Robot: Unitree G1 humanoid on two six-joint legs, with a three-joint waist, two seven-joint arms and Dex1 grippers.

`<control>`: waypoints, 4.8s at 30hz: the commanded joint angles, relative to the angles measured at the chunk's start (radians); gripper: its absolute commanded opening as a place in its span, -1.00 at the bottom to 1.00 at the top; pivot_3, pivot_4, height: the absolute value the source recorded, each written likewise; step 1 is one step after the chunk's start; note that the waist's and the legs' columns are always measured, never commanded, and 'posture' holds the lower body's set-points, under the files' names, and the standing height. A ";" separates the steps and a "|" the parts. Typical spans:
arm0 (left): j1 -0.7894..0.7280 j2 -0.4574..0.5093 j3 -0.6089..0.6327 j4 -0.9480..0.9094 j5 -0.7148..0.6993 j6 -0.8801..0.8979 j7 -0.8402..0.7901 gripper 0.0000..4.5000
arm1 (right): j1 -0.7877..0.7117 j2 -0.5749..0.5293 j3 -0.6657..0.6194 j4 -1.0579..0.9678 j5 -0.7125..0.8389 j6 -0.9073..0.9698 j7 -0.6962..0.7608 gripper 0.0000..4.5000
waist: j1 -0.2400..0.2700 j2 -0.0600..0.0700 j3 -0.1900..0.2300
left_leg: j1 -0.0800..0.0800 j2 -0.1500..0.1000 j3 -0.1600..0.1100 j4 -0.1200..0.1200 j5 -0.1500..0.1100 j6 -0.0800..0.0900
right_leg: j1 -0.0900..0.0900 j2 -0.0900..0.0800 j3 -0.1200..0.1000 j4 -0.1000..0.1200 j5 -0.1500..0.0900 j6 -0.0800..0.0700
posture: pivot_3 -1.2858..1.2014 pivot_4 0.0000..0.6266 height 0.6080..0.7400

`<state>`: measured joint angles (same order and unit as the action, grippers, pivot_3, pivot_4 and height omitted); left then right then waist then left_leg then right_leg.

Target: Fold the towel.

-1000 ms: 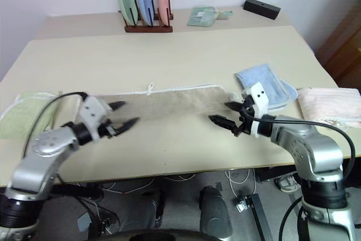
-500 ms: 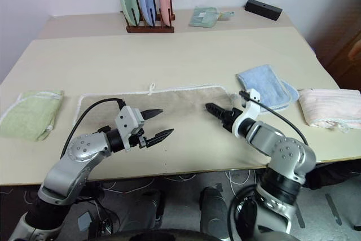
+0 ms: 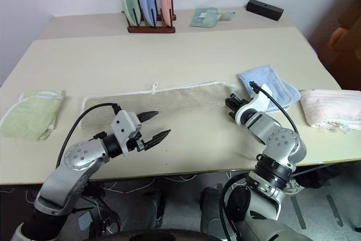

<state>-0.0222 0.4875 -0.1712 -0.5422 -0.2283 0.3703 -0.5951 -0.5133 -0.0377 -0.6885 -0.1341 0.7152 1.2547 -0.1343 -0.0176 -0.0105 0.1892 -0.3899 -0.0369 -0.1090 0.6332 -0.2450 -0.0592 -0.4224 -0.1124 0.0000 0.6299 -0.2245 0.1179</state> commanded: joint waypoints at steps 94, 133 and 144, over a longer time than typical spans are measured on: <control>-0.009 -0.470 0.611 0.031 -1.003 0.405 1.109 -0.08 | -0.036 -0.458 0.902 -0.078 -0.531 -0.971 1.029 0.98 | 0.007 -0.003 0.000 | -0.001 -0.001 -0.002 0.000 0.000 0.000 | 0.002 -0.001 -0.002 -0.006 0.000 0.000 | 0.03 -0.52 1.00; -0.356 0.030 -0.019 0.055 -0.513 0.547 0.447 -0.85 | 0.053 -0.499 0.884 -0.043 -0.636 -0.985 0.941 0.98 | 0.004 -0.005 0.002 | -0.002 0.000 -0.002 -0.002 0.000 0.000 | 0.002 0.002 -0.001 -0.010 0.000 0.000 | 0.03 -0.52 1.00; -0.196 0.098 0.395 -0.091 -0.710 0.492 0.295 0.50 | 0.004 -0.502 0.848 0.028 -0.629 -0.978 0.933 0.39 | 0.001 -0.005 0.002 | -0.001 0.001 -0.002 -0.003 0.000 0.000 | 0.002 0.002 -0.001 -0.010 0.000 0.000 | 0.03 -0.52 1.00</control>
<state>-0.2215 0.5775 0.1385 -0.6066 -0.9067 0.8957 -0.2919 -0.4794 -0.5391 0.2016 -0.0884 0.0604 0.2800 0.8009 -0.0171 -0.0152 0.1915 -0.3914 -0.0361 -0.1114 0.6304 -0.2451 -0.0596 -0.4208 -0.1107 -0.0009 0.6202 -0.2243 0.1175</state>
